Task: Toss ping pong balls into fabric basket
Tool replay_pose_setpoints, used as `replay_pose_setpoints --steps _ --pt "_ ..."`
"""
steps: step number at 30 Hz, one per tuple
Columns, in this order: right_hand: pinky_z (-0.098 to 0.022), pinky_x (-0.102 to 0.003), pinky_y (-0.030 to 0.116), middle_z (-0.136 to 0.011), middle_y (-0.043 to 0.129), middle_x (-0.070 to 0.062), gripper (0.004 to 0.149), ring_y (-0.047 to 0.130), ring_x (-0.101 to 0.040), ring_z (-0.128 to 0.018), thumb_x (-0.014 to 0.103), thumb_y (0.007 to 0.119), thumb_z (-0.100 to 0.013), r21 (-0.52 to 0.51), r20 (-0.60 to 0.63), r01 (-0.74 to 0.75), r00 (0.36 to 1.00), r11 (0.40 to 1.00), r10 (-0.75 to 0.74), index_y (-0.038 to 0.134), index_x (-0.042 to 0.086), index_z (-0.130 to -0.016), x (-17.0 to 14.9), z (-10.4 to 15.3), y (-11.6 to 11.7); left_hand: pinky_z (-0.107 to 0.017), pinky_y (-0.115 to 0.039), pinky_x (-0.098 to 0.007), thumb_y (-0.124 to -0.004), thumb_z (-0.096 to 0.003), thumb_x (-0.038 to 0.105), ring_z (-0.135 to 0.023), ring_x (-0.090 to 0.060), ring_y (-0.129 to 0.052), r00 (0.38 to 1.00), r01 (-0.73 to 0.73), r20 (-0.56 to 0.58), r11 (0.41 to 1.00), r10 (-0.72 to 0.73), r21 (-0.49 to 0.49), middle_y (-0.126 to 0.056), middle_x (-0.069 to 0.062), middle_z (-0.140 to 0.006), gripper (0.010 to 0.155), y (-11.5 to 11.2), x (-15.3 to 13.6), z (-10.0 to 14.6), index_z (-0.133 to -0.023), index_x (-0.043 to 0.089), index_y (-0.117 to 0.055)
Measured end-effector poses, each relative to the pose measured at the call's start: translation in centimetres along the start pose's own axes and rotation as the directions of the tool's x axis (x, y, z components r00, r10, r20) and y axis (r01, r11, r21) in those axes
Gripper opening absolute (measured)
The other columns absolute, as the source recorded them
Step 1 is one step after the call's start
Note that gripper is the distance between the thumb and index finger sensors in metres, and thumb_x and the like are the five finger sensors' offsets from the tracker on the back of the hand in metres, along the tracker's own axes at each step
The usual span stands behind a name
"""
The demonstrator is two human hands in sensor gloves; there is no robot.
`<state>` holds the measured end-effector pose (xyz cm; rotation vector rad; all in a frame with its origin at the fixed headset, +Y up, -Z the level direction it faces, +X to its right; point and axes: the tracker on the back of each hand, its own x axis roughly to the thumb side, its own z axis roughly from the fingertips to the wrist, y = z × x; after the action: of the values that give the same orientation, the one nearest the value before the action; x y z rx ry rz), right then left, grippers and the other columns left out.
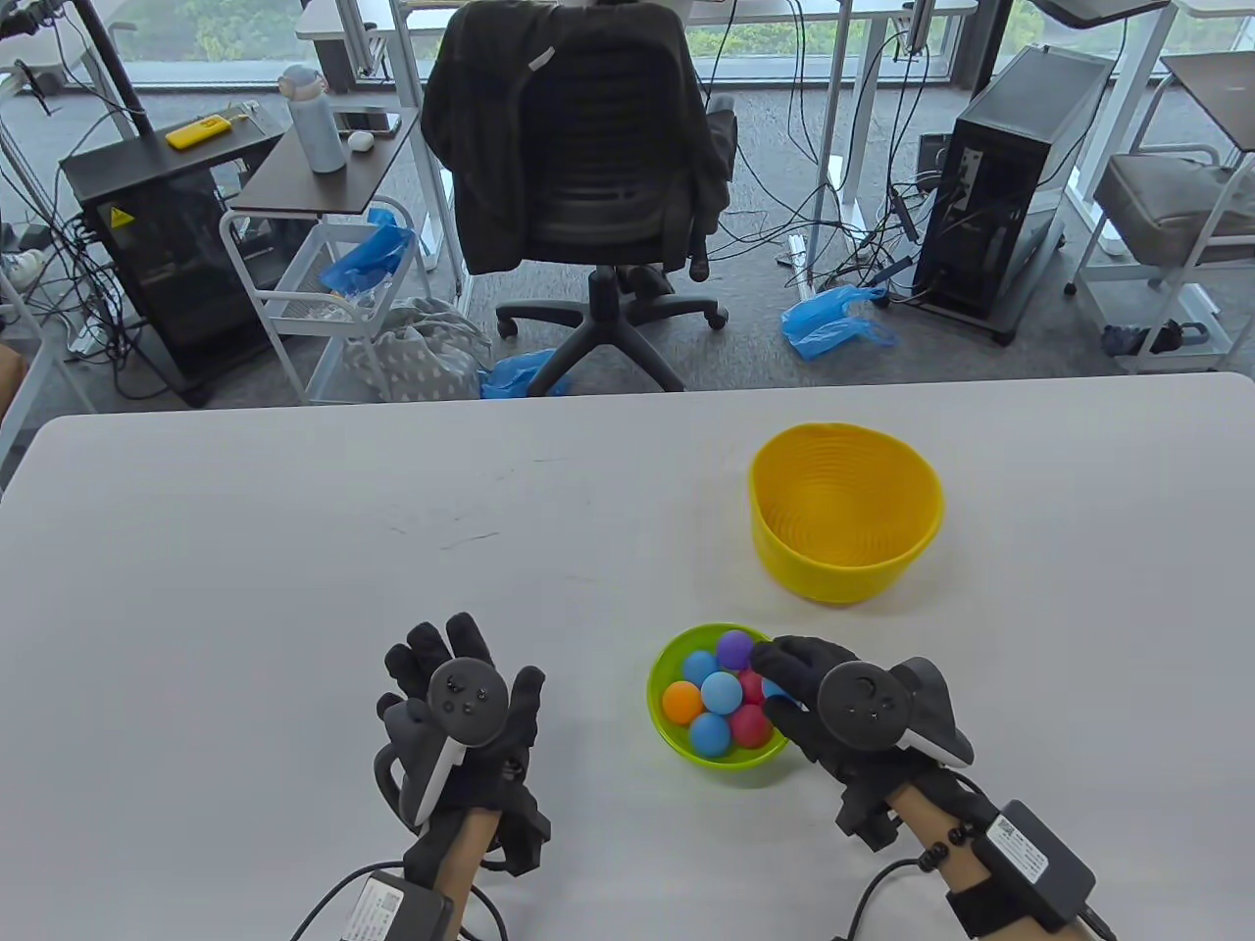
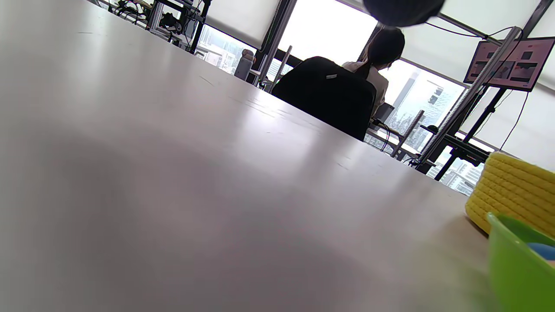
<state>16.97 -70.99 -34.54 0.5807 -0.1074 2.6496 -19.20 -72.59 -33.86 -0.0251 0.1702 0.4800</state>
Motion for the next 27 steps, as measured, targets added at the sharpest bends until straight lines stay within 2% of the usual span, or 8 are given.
replay_pose_setpoints --steps 4,7,10,18,21,22,24,27 --pt "-0.057 -0.058 0.082 -0.105 0.073 -0.023 0.054 0.091 -0.046 -0.080 0.029 0.084 -0.052 -0.024 -0.041 0.182 0.982 0.983 -0.183 0.068 0.018 -0.103 -0.6 0.0 -1.6 -0.069 -0.010 -0.078 -0.064 -0.0593 0.051 -0.104 -0.053 0.002 1.000 -0.003 0.002 1.000 0.003 -0.005 0.000 -0.023 -0.117 0.084 0.0 0.0 0.0 -0.115 0.014 -0.014" --pt "-0.058 -0.057 0.082 -0.106 0.069 -0.025 0.054 0.089 -0.047 -0.080 0.028 0.083 -0.053 -0.048 -0.100 0.383 0.917 0.922 -0.386 0.067 0.017 -0.104 -1.5 -0.3 -2.6 -0.069 -0.010 -0.078 -0.064 -0.0592 0.051 -0.104 -0.053 0.002 1.000 -0.007 0.001 1.000 0.007 -0.004 0.000 -0.023 -0.117 0.084 0.1 -0.1 0.0 -0.114 0.014 -0.014" --pt "-0.057 -0.055 0.082 -0.106 0.068 -0.025 0.054 0.089 -0.046 -0.080 0.029 0.081 -0.054 -0.088 -0.145 0.505 0.846 0.859 -0.513 0.066 0.015 -0.105 -2.2 -0.8 -3.3 -0.069 -0.010 -0.078 -0.064 -0.0593 0.051 -0.104 -0.053 0.002 1.000 -0.009 0.005 1.000 0.010 -0.002 0.000 -0.023 -0.117 0.084 0.1 -0.1 0.1 -0.114 0.014 -0.014" --pt "-0.058 -0.048 0.085 -0.107 0.064 -0.024 0.058 0.091 -0.039 -0.080 0.036 0.075 -0.060 -0.285 -0.270 0.722 0.571 0.631 -0.775 0.055 0.013 -0.110 -6.7 -3.4 -5.7 -0.069 -0.010 -0.078 -0.064 -0.0592 0.051 -0.104 -0.053 0.002 1.000 -0.012 0.010 1.000 0.012 0.003 0.000 -0.023 -0.117 0.084 0.1 -0.1 0.0 -0.114 0.014 -0.013" --pt "-0.064 -0.047 0.081 -0.110 0.054 -0.031 0.072 0.084 -0.041 -0.087 0.041 0.070 -0.062 -0.350 -0.306 0.795 0.404 0.496 -0.862 0.035 0.004 -0.114 -8.9 -4.3 -5.9 -0.069 -0.010 -0.078 -0.065 -0.0592 0.051 -0.104 -0.053 0.002 1.000 -0.011 0.007 1.000 0.011 0.002 0.000 -0.023 -0.117 0.084 0.2 -0.1 0.0 -0.114 0.014 -0.013" --pt "-0.066 -0.048 0.079 -0.109 0.048 -0.034 0.078 0.080 -0.042 -0.090 0.043 0.067 -0.063 -0.359 -0.303 0.810 0.369 0.464 -0.879 0.025 -0.001 -0.113 -9.5 -4.4 -6.0 -0.069 -0.010 -0.078 -0.065 -0.0591 0.051 -0.104 -0.053 0.002 1.000 -0.012 0.006 1.000 0.012 0.002 0.000 -0.023 -0.117 0.084 0.2 -0.1 0.0 -0.114 0.014 -0.013" --pt "-0.068 -0.046 0.078 -0.108 0.042 -0.038 0.085 0.077 -0.041 -0.094 0.046 0.063 -0.065 -0.396 -0.302 0.792 0.366 0.465 -0.881 0.014 -0.008 -0.110 -10.5 -4.4 -6.2 -0.069 -0.010 -0.078 -0.065 -0.0592 0.051 -0.105 -0.053 0.002 1.000 -0.012 0.005 1.000 0.012 0.000 0.000 -0.023 -0.117 0.084 0.2 -0.1 0.0 -0.114 0.014 -0.013" --pt "-0.069 -0.047 0.077 -0.108 0.039 -0.040 0.088 0.074 -0.042 -0.095 0.048 0.061 -0.065 -0.445 -0.282 0.769 0.366 0.458 -0.887 0.012 -0.009 -0.109 -11.1 -4.0 -6.4 -0.069 -0.010 -0.078 -0.064 -0.0592 0.051 -0.105 -0.053 0.002 1.000 -0.013 0.002 1.000 0.013 -0.003 0.000 -0.023 -0.117 0.084 0.2 -0.2 0.0 -0.114 0.014 -0.013"
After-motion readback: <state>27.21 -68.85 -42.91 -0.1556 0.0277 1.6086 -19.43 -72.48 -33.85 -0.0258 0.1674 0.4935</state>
